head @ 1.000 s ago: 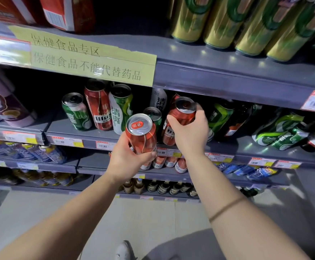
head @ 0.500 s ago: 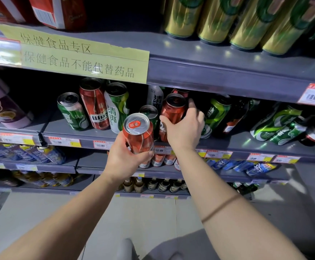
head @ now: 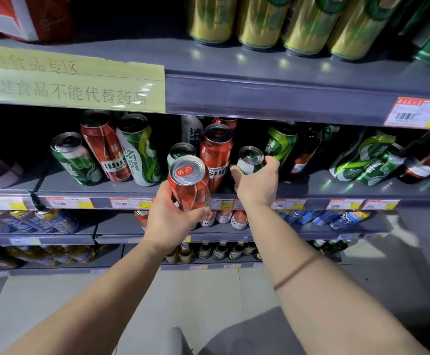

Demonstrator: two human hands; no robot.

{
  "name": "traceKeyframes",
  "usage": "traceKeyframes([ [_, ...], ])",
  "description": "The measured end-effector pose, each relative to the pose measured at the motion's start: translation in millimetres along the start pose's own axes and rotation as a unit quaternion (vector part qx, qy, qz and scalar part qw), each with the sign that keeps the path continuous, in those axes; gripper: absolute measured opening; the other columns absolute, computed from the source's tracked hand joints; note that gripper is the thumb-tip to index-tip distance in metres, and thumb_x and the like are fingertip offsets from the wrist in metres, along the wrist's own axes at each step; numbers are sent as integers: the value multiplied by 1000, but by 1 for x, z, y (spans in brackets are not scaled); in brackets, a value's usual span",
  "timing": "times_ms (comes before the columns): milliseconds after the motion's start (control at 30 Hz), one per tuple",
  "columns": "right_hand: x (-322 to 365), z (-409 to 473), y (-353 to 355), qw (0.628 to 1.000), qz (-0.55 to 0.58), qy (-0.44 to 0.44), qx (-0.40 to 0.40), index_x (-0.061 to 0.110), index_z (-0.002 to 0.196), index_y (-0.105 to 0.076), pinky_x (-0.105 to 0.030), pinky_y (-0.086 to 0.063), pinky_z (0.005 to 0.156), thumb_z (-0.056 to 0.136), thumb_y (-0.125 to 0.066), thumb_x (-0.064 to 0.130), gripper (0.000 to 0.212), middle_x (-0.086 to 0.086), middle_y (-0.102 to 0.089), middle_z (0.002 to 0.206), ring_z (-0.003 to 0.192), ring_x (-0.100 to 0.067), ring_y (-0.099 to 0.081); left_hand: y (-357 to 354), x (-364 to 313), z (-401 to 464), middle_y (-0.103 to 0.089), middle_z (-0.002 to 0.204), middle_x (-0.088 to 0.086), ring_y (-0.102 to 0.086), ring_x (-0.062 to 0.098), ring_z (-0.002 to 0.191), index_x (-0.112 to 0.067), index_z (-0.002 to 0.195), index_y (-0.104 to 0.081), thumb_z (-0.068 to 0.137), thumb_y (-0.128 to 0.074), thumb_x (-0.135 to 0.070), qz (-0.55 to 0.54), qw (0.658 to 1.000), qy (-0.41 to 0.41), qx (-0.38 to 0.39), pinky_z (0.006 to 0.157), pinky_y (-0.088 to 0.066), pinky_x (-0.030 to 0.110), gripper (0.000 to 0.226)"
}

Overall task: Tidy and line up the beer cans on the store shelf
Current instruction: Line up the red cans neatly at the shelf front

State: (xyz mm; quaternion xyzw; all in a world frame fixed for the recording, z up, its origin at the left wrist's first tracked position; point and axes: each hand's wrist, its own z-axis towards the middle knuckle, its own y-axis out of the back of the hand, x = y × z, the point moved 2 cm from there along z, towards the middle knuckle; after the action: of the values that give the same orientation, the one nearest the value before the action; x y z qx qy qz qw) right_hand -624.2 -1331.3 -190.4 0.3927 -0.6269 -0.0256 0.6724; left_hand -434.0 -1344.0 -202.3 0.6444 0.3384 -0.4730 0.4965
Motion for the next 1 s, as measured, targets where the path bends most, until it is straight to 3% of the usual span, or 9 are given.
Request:
traceKeyframes([
  [200,-18,-16,45,993,90,63,-39,20,126,-49,-20,-39,81,70,-83,35,68,7,-58,116,107,-14,-56,-28,-12,-1,-68,93,-2,-64,15,90,-32,95,-60,61,-91,-22,0,999,-53,-7,80,-54,34,47],
  [367,-39,10,88,994,77,69,-34,25,140,-44,-37,-43,104,66,-84,42,86,3,-56,133,123,-15,-52,-81,-23,-4,-65,101,1,-62,15,95,-25,104,-62,64,-88,-28,-12,996,-57,-60,84,-50,26,48],
  [500,-58,39,116,994,66,88,-3,30,134,-49,-43,-45,102,62,-80,54,82,6,-59,128,120,-15,-53,-118,-43,-3,-62,104,-4,-58,12,96,-22,108,-57,67,-86,-29,-4,987,-26,-160,83,-46,24,50],
  [600,-68,63,137,992,70,94,37,28,136,-48,-43,-43,104,64,-81,51,82,7,-57,131,123,-15,-51,-140,-58,0,-60,108,-5,-57,9,97,-23,113,-49,70,-85,-23,-42,973,19,-226,82,-40,19,57],
  [733,-75,88,151,989,69,107,74,27,137,-48,-41,-43,104,66,-82,47,81,7,-56,132,123,-15,-51,-159,-63,14,-60,98,-5,-57,14,90,-24,103,-48,70,-84,-23,-9,962,48,-269,77,-39,21,49],
  [900,-86,109,159,988,73,100,93,25,139,-47,-41,-43,104,68,-82,44,82,6,-56,134,124,-16,-51,-170,-50,35,-65,91,1,-63,20,82,-25,86,-60,63,-83,-34,62,951,69,-294,74,-56,39,34],
  [1000,-90,117,161,989,78,96,85,23,139,-47,-41,-44,103,68,-82,44,82,6,-57,133,123,-16,-51,-173,-48,40,-62,99,6,-62,24,88,-21,93,-57,65,-83,-29,66,946,82,-306,82,-54,43,39],
])
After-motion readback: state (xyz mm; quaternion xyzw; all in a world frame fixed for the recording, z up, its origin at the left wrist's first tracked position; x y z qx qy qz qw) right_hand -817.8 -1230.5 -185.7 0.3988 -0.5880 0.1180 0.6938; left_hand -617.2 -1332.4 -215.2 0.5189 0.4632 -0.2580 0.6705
